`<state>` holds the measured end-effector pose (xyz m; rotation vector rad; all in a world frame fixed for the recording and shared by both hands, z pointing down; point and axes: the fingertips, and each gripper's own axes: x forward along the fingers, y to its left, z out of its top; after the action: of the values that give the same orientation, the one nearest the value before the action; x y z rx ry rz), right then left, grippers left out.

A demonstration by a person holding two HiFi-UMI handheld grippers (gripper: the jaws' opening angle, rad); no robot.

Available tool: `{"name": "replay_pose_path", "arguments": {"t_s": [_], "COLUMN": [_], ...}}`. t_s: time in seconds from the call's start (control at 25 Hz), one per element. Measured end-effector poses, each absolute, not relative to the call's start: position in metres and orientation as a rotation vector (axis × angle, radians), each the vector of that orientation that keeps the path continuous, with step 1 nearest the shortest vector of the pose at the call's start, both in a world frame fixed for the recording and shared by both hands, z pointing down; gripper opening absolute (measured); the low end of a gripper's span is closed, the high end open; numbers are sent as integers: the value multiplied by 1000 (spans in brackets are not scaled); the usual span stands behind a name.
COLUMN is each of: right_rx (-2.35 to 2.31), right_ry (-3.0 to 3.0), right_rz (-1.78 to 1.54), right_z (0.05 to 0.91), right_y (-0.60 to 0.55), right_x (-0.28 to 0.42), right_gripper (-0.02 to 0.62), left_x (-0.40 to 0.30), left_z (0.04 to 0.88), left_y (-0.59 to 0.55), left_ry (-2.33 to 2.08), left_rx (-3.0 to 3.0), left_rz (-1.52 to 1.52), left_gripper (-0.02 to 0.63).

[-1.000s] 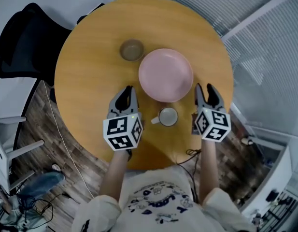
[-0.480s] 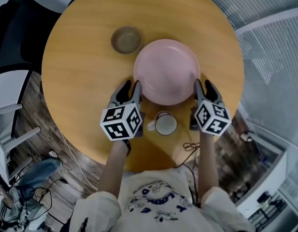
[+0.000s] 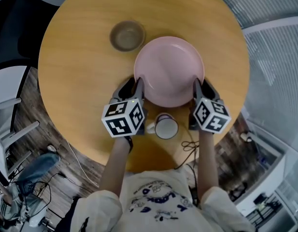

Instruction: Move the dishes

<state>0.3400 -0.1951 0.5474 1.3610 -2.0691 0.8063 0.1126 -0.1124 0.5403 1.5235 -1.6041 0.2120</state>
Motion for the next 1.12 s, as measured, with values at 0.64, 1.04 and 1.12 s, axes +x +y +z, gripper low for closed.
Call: {"name": "replay_pose_path", "arguments": {"t_s": [0.64,1.04,1.12], "right_rx": [1471,1490,1487], "right_ry": [-2086,-2133,-2145], "right_rz": [855,800,771], "right_z": [520,473,462], "right_y": [-199,-190,-189], "right_x": [349,338,331], "right_gripper": [40,40,40], "left_x": [119,107,100], "left_z": [513,467,458], "left_y": [-126,-117,-113], "left_ry": [-1602,-1639,-1650], "left_rx": [1569,1627,1623], "left_rz": [158,92,72], "left_gripper": [54,55,55]}}
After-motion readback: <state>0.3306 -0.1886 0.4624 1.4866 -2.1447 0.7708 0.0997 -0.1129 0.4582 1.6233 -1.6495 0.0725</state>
